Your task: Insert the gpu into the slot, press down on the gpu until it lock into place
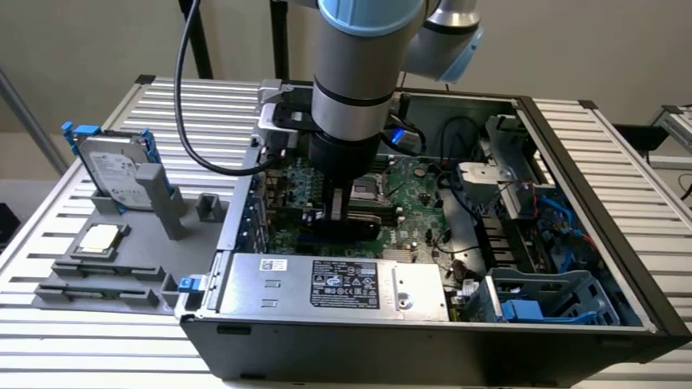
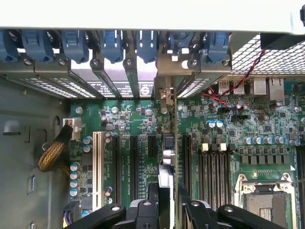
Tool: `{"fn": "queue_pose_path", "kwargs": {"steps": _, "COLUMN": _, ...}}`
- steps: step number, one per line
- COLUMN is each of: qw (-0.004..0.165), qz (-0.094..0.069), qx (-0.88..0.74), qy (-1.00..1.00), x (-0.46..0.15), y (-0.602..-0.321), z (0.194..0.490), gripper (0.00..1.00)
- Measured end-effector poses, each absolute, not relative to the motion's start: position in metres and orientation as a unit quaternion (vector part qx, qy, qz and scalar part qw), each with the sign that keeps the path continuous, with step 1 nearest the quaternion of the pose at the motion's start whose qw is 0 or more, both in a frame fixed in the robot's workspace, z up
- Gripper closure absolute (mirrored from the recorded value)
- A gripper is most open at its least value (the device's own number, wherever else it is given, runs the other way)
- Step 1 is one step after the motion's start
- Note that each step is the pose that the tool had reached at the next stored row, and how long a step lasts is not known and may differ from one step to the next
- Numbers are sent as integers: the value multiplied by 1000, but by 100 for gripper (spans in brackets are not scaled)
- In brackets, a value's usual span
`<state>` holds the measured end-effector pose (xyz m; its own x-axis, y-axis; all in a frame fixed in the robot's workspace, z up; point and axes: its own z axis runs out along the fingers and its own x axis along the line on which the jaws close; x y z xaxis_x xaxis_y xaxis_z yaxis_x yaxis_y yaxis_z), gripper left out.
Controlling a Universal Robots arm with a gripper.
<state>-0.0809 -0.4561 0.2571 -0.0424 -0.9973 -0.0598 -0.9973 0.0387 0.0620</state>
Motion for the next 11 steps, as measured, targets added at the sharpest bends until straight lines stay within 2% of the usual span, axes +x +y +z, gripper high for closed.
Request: {"fn": "queue_pose_path", "kwargs": {"steps": 11, "qw": -2, "qz": 45, "qx": -692, "qy": 721, "x": -81, "y": -456, "z": 256, "gripper": 74}}
